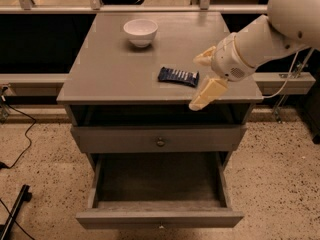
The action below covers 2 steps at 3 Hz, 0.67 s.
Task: Place rxbar blueberry into middle drawer
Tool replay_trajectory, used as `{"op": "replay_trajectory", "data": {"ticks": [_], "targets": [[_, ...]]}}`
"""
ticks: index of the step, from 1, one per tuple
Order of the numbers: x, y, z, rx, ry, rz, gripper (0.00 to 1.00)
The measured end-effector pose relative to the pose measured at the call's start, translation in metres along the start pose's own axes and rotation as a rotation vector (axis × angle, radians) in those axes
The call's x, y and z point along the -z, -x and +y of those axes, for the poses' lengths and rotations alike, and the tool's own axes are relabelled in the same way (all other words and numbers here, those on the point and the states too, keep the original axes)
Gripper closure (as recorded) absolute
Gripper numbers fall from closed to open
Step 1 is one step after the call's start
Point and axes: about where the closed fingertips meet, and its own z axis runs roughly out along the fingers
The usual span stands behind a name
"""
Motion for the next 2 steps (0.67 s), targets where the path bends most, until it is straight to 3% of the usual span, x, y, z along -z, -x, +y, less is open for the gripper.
{"op": "replay_trajectory", "data": {"ticks": [2], "targets": [[-0.041,-0.013,-0.05,-0.122,0.042,-0.006,0.0]]}}
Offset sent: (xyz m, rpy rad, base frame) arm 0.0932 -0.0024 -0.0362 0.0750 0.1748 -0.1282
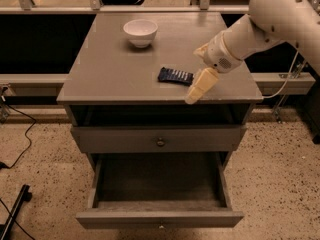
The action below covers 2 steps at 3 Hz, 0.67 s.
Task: Place rxbar blueberry into middle drawer
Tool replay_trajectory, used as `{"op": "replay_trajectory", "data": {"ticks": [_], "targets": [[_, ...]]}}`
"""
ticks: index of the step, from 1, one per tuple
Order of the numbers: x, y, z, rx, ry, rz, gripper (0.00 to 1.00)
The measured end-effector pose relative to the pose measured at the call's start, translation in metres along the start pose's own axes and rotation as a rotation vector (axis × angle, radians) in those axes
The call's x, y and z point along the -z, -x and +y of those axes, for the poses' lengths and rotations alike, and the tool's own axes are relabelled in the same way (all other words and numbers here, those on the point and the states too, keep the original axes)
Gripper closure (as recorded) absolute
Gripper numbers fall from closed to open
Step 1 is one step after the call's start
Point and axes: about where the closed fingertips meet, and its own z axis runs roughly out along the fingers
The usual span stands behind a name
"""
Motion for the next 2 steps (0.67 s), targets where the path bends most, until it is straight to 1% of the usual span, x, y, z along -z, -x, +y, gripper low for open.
{"op": "replay_trajectory", "data": {"ticks": [1,2], "targets": [[-0.013,0.001,-0.016,-0.053,0.028,0.024,0.0],[-0.026,0.002,-0.025,-0.084,0.052,0.03,0.0]]}}
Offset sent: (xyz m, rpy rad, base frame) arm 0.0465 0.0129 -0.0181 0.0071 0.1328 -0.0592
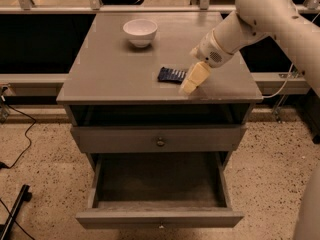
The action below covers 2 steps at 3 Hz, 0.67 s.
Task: Place rxbar blueberry into middle drawer
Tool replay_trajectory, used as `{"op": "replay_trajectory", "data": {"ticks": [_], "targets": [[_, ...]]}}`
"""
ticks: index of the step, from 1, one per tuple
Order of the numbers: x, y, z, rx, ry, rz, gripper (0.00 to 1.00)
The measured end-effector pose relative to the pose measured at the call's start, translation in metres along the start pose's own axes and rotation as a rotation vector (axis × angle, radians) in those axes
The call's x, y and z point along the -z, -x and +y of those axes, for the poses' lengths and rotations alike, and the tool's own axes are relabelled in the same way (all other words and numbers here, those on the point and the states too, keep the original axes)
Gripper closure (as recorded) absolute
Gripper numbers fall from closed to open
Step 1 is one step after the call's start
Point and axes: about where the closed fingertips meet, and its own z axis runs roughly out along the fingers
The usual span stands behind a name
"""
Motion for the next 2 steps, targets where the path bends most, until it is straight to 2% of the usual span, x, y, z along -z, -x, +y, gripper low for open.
{"op": "replay_trajectory", "data": {"ticks": [2], "targets": [[-0.0235,-0.0039,-0.0029,-0.032,0.04,0.005,0.34]]}}
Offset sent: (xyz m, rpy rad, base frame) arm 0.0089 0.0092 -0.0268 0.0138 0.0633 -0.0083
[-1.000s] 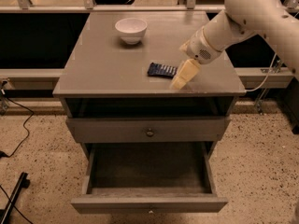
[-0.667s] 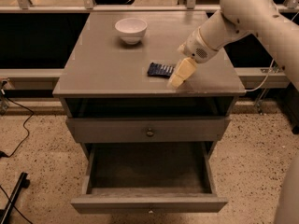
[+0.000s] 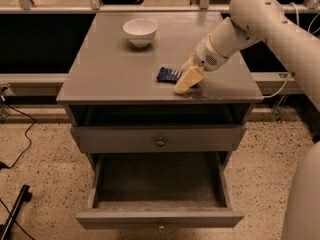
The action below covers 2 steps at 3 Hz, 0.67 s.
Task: Place rxbar blueberry into middle drawer
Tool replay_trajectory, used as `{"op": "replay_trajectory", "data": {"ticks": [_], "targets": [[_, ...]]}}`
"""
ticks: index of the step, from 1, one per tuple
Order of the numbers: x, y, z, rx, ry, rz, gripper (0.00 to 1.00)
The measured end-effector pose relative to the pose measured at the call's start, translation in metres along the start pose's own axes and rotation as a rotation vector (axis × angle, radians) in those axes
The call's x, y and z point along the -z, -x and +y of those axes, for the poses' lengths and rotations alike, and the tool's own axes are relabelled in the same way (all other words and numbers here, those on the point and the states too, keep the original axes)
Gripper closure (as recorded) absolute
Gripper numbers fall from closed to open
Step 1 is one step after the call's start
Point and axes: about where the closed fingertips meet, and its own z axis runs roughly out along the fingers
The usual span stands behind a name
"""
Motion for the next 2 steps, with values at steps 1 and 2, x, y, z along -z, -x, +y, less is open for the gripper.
{"op": "replay_trajectory", "data": {"ticks": [1,2], "targets": [[-0.0047,-0.0012,0.001,-0.011,0.014,-0.011,0.54],[-0.0032,0.0,0.0009,-0.012,0.016,-0.015,0.77]]}}
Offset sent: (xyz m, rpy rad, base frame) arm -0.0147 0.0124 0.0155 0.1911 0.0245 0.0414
